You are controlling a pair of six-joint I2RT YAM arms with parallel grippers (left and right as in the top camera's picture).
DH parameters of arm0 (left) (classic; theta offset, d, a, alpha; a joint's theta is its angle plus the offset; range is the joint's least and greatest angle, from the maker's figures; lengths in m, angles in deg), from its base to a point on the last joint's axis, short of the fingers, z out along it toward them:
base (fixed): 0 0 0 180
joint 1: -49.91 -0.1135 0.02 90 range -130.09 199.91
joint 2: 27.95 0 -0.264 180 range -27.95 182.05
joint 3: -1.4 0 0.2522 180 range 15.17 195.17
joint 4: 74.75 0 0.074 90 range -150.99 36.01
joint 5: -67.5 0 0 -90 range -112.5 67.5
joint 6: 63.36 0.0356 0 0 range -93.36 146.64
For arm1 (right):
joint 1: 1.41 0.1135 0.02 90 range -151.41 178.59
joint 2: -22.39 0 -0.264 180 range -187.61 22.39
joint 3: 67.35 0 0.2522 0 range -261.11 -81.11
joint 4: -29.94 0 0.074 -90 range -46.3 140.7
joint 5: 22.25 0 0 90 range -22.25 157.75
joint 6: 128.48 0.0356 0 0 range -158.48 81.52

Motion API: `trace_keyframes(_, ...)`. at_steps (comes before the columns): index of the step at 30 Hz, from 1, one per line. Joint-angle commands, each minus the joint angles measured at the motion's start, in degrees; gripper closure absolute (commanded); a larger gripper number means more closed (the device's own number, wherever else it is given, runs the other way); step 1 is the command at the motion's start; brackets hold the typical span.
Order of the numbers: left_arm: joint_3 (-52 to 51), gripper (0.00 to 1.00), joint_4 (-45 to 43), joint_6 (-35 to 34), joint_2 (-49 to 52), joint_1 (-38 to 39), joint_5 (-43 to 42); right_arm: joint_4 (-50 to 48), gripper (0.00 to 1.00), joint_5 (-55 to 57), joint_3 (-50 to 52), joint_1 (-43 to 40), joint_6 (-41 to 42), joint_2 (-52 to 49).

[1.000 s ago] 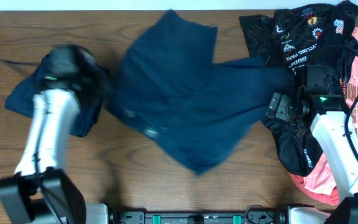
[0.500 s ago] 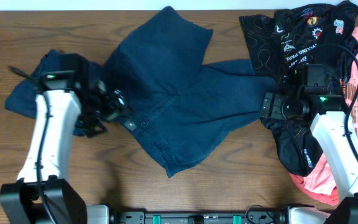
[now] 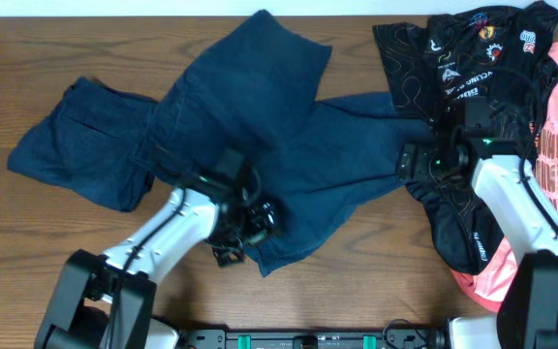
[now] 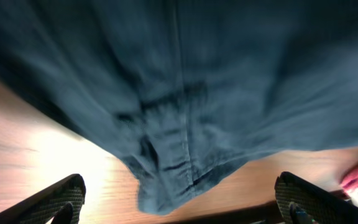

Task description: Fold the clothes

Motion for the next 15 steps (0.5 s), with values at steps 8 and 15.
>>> trace_keyframes(8,-3.2,0.78,-6.9,-9.7,0.4,7.9,8.4,-4.3,0.22,-2.3,-0.4,-0.4,3.8,-6.2)
trace_keyframes(15,-3.2,0.94,1.2,-7.7,-0.1,1.4,15.1,-3.0,0.33,-2.7,-0.4,-0.4,5.1,-6.2)
